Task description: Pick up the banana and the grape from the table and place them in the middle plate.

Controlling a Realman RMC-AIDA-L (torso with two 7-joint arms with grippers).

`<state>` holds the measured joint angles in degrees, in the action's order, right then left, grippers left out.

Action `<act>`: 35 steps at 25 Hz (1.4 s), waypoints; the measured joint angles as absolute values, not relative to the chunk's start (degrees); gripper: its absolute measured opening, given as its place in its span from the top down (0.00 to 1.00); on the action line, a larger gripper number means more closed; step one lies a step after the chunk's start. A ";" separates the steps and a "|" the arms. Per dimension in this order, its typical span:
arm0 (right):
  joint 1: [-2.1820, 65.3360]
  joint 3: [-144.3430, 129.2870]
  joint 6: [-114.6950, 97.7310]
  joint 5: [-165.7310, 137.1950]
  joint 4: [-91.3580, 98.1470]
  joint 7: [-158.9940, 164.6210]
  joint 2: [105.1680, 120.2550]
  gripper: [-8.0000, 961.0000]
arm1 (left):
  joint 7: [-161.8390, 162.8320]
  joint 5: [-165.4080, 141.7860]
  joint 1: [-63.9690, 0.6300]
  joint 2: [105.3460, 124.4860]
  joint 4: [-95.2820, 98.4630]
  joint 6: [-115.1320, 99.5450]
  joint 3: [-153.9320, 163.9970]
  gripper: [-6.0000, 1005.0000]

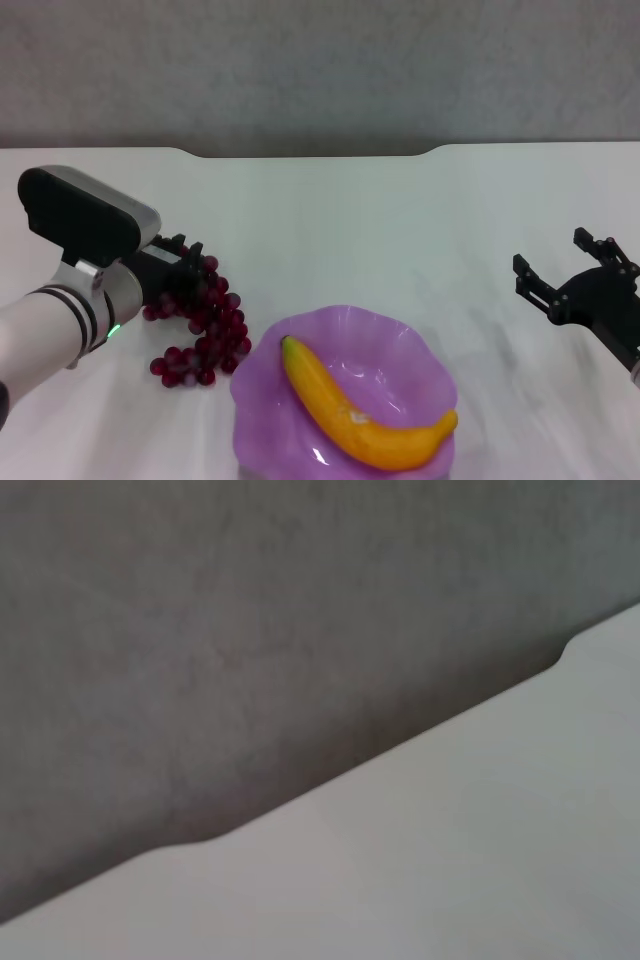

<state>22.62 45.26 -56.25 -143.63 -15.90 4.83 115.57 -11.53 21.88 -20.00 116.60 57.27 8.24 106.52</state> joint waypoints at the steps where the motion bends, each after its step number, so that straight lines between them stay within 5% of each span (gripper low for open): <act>1: 22.62 45.26 -56.26 -143.61 -15.90 4.83 115.57 0.07 | -11.96 21.88 -19.43 116.58 58.30 8.26 106.52 0.80; 35: 22.77 45.26 -55.43 -143.87 -15.68 4.83 115.57 0.07 | -15.00 21.89 -12.97 116.43 78.70 19.76 105.55 0.81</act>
<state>22.77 45.26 -55.43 -143.87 -15.69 4.83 115.57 -15.00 21.89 -12.97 116.43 78.70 19.76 105.55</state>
